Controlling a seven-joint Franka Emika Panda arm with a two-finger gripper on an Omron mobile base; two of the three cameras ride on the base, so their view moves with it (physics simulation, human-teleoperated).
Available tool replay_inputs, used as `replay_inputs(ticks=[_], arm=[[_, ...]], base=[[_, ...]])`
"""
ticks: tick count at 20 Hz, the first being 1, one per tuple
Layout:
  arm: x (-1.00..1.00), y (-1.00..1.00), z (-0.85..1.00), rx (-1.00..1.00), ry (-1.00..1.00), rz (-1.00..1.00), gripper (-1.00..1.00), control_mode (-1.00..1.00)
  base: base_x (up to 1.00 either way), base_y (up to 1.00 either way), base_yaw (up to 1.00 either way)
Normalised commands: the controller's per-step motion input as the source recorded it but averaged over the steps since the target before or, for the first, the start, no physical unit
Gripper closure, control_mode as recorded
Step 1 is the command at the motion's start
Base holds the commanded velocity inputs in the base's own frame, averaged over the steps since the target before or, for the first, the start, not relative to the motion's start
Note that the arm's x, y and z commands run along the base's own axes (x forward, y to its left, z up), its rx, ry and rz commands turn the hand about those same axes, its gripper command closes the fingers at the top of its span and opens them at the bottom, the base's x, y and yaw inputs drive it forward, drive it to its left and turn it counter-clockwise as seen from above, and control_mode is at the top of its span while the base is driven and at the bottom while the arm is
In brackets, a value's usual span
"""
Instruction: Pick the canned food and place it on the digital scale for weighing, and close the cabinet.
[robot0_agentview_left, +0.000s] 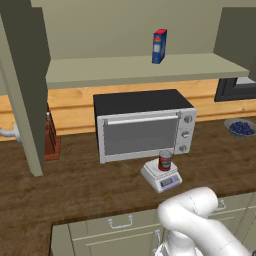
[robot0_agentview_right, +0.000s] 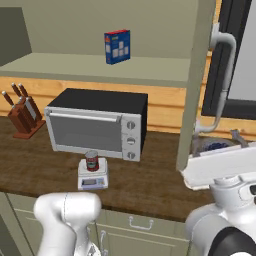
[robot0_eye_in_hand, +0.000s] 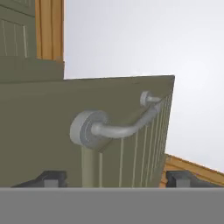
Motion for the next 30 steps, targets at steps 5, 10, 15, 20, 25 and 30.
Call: replay_inputs(ticks=[5,10,15,20,25,30], arm=[[0.25,1.00,0.83,-0.43,-0.04,0.00,-1.00,-1.00],[0.49,1.00,0.53,-0.43,0.04,-0.09,-1.00,-1.00],[0.83,1.00,0.08,-0.32,0.12,-0.21,-1.00,-1.00],[1.00,1.00,0.00,-0.20,0.09,-0.27,-1.00,-1.00],[1.00,0.98,0.00,-0.14,0.01,-0.24,-1.00,-1.00],[1.00,0.95,0.00,-0.09,0.03,-0.17,-1.00,-1.00]], base=[[0.00,0.00,0.00],[0.00,0.00,0.00],[0.00,0.00,0.00],[0.00,0.00,0.00],[0.00,0.00,0.00],[0.00,0.00,0.00]])
